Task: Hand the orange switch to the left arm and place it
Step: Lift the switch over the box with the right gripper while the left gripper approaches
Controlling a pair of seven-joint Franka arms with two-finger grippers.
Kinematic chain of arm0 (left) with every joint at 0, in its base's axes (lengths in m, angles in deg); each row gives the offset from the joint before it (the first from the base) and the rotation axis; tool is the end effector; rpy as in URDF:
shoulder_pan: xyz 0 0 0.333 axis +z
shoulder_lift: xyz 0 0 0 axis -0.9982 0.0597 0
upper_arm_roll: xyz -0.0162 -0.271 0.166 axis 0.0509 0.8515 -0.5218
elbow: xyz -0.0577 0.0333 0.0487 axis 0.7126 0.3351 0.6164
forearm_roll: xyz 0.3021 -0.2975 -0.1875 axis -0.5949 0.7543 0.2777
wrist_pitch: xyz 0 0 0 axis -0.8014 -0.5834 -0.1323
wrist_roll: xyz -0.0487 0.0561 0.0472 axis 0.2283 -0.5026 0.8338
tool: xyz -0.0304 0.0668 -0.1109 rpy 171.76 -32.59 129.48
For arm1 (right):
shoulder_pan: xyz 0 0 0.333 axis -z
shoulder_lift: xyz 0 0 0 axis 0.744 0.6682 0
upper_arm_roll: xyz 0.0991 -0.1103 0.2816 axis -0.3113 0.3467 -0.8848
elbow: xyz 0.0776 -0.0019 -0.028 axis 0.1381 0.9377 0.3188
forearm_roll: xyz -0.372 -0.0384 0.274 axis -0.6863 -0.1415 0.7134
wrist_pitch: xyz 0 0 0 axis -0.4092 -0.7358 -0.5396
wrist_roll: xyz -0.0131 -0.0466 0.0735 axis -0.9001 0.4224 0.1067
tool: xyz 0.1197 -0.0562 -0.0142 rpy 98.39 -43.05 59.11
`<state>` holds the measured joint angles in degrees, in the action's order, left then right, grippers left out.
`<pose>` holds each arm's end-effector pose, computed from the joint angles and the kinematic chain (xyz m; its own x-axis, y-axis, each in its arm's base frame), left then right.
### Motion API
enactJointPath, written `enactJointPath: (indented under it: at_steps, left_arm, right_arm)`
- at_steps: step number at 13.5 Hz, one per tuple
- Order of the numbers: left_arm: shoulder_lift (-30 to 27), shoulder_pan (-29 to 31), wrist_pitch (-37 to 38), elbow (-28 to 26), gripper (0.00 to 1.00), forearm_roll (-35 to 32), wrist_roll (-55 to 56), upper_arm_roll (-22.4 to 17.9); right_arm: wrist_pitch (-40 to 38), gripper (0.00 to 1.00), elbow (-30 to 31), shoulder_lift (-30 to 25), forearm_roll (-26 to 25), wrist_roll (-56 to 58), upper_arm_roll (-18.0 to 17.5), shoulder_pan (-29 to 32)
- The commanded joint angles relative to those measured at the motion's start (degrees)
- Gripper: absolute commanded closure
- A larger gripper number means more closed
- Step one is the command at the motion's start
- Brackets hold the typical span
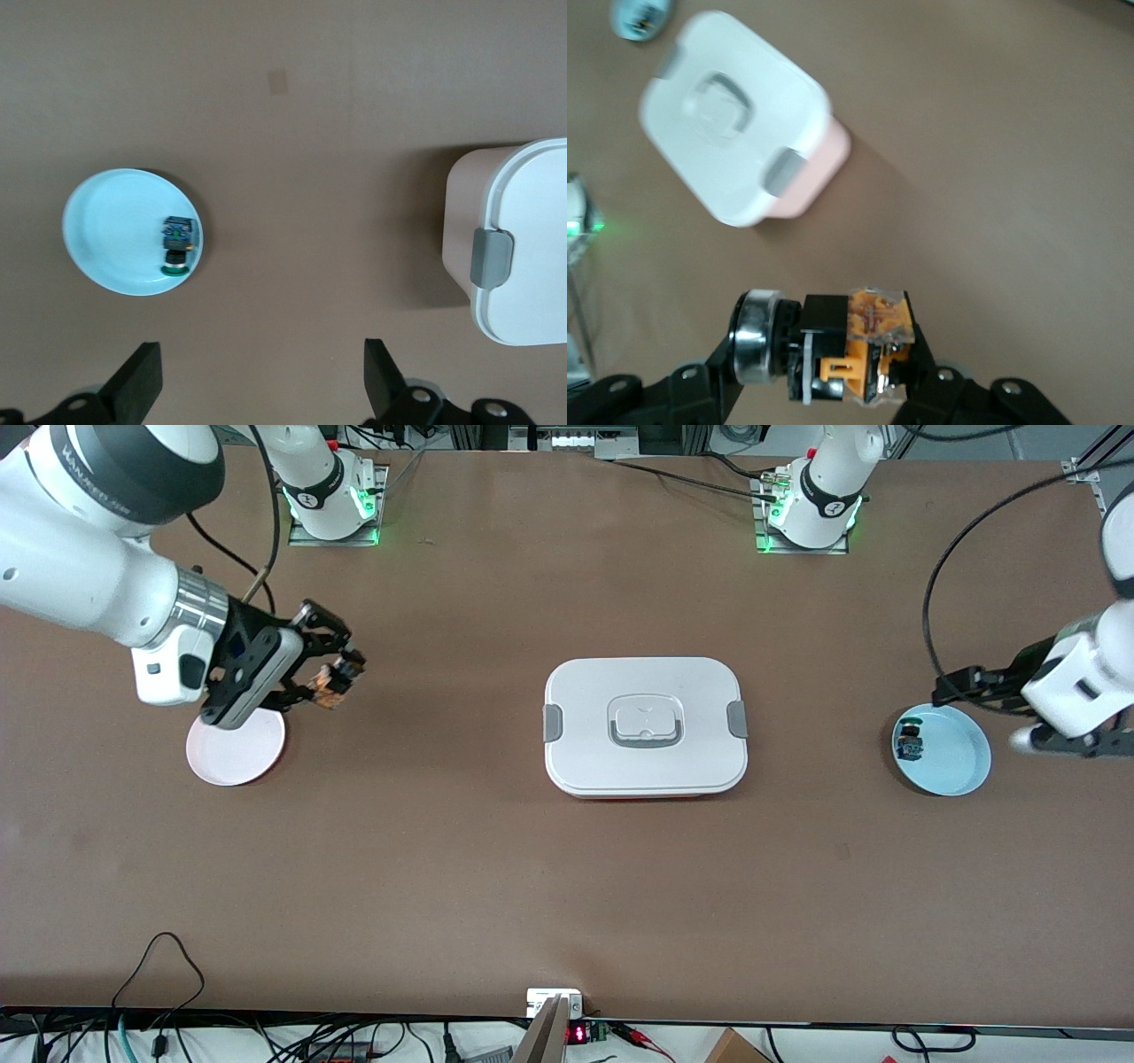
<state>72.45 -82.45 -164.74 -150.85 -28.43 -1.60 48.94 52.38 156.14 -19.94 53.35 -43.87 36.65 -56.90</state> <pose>0.6797 0.0114 0.4559 0.9808 -0.0239 -0.1937 -0.0081 -0.9966 0.0815 0.6443 0.2303 0.5094 0.7286 0.6223 0.2863 0.6797 -0.6051 -0.4145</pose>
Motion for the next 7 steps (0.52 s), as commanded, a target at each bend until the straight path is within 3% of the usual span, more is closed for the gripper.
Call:
enactJointPath:
  at_steps: [1,4,5,7]
  left_arm:
    - [4.53,1.57,2.78,3.27,0.0,4.85,-0.6,-0.03]
    - [5.52,4.12,6.29,3.45,0.0,18.08,-0.17,-0.12]
    - [6.56,5.43,8.3,3.45,0.0,25.36,0.1,-0.12]
    - [13.04,9.2,15.23,2.75,0.0,46.77,-0.16,-0.12]
  right_arm:
    - [-0.63,1.0,-0.97,1.13,12.26,7.06,-0.77,-1.1]
    - [1.3,1.0,-0.53,3.85,23.6,20.65,-0.86,-2.5]
    - [1.3,1.0,-0.44,4.9,27.99,25.14,-0.86,-3.12]
    - [2.0,1.0,-0.35,6.31,35.73,32.27,-0.86,-4.7]
